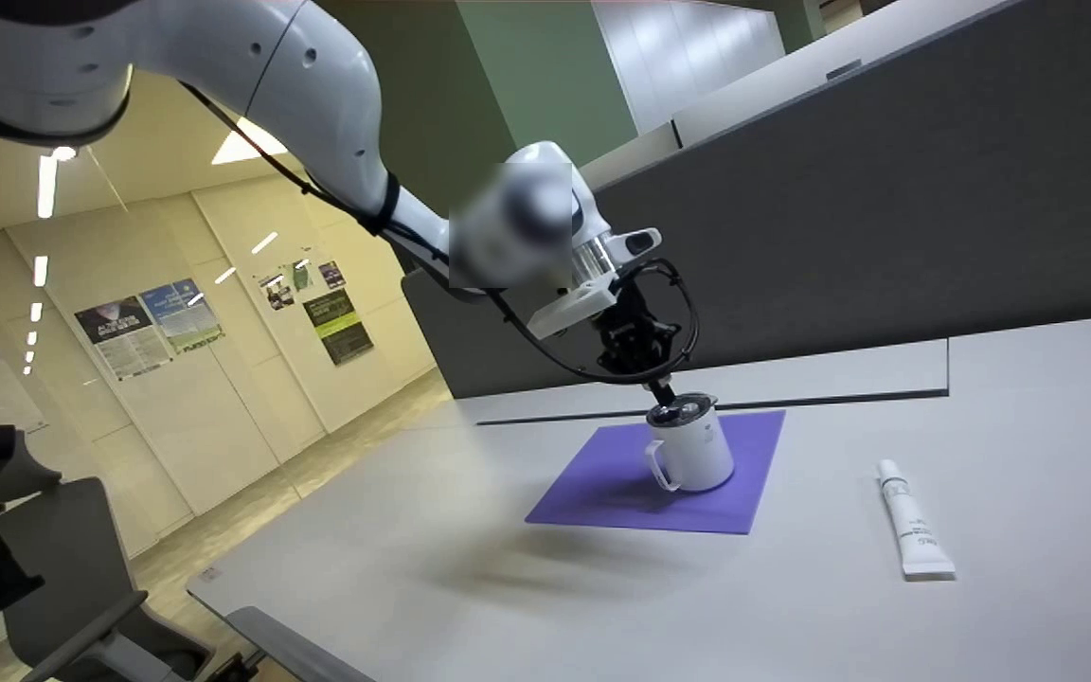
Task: Open the mug on the table
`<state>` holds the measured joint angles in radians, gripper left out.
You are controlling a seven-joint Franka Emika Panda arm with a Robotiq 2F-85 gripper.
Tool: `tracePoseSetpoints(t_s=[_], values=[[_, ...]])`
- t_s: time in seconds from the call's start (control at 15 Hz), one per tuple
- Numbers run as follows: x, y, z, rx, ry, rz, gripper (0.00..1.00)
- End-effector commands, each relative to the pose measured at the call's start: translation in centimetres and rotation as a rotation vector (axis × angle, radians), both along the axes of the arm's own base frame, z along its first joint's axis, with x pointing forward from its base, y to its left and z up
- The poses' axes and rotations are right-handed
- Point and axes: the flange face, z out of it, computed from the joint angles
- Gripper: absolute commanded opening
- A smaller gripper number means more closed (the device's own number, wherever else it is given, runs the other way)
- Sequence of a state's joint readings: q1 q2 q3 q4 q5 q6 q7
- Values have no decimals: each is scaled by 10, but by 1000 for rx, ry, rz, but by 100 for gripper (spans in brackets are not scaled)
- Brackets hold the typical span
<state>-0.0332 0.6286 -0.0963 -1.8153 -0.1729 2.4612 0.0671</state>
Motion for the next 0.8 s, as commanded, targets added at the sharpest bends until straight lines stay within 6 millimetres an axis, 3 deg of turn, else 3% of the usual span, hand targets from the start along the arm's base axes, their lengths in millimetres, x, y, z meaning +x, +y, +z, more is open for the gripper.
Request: tracePoseSetpoints(t_s=[0.0, 0.73], values=[[9, 0, -4, 19, 1, -11, 0], [10, 3, -16, -17, 13, 10, 0]])
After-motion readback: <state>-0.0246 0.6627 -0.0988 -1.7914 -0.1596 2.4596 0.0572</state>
